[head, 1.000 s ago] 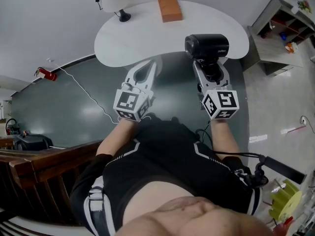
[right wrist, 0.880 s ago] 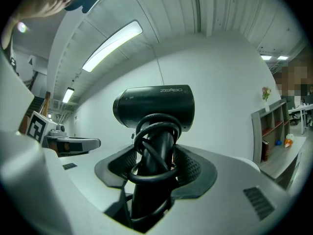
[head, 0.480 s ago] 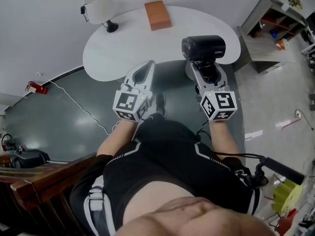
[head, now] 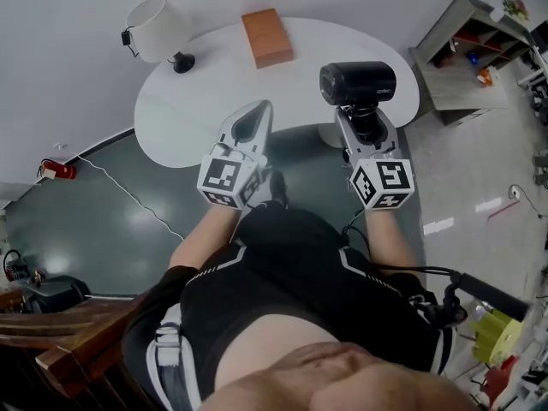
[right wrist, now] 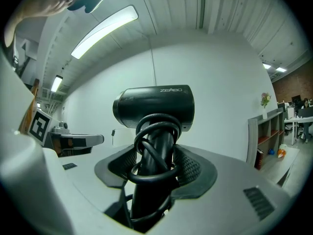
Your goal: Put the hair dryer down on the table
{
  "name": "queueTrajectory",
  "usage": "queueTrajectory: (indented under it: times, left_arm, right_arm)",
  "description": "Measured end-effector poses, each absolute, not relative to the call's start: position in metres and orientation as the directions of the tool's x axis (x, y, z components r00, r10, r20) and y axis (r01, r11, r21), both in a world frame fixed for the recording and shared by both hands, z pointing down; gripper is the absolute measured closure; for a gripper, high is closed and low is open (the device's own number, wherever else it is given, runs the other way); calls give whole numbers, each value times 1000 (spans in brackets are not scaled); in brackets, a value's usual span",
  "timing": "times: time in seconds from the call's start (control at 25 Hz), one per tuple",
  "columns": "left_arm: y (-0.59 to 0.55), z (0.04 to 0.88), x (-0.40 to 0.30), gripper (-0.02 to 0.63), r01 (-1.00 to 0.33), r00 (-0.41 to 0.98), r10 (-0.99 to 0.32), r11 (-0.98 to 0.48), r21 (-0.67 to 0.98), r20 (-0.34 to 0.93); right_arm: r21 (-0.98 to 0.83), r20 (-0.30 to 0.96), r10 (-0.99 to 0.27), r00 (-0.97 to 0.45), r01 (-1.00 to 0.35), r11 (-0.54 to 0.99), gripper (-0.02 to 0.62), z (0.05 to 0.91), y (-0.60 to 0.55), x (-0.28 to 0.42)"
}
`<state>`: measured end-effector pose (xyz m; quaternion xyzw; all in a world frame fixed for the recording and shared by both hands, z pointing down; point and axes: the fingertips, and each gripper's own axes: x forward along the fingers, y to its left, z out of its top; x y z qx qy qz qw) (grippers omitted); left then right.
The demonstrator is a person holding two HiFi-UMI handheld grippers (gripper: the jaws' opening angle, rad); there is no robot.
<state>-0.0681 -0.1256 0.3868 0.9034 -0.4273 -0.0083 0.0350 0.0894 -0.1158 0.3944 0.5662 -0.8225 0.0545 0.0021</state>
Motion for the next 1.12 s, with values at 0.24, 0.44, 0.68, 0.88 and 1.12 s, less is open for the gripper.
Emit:
queueTrajectory:
  times: [0.24, 0.44, 0.68, 0.88, 1.12]
  left_arm:
    - [-174, 388, -73, 574, -764, 643, -765, -640, 84, 15]
    - [-213, 387, -82, 574, -758, 647, -762, -643, 110, 2]
    - [-259, 393, -90, 574, -737, 668, -744, -659, 150, 10]
    - [-289, 400, -92, 574, -722, 685, -728, -676, 148, 15]
    - [-314, 399, -88, 574, -709, 697, -717, -689, 151, 8]
  right_arm:
    - [-90, 92, -940, -329, -943, 322, 345, 398, -162, 87]
    - [-70, 117, -945, -306, -952, 299, 345, 395, -200, 82]
    - [-45, 127, -952, -278, -960, 275, 345, 392, -246, 76]
    - [-57, 122, -961, -249, -968, 243, 345, 393, -281, 77]
    - [-66, 147, -963, -226, -974, 218, 345, 399, -313, 87]
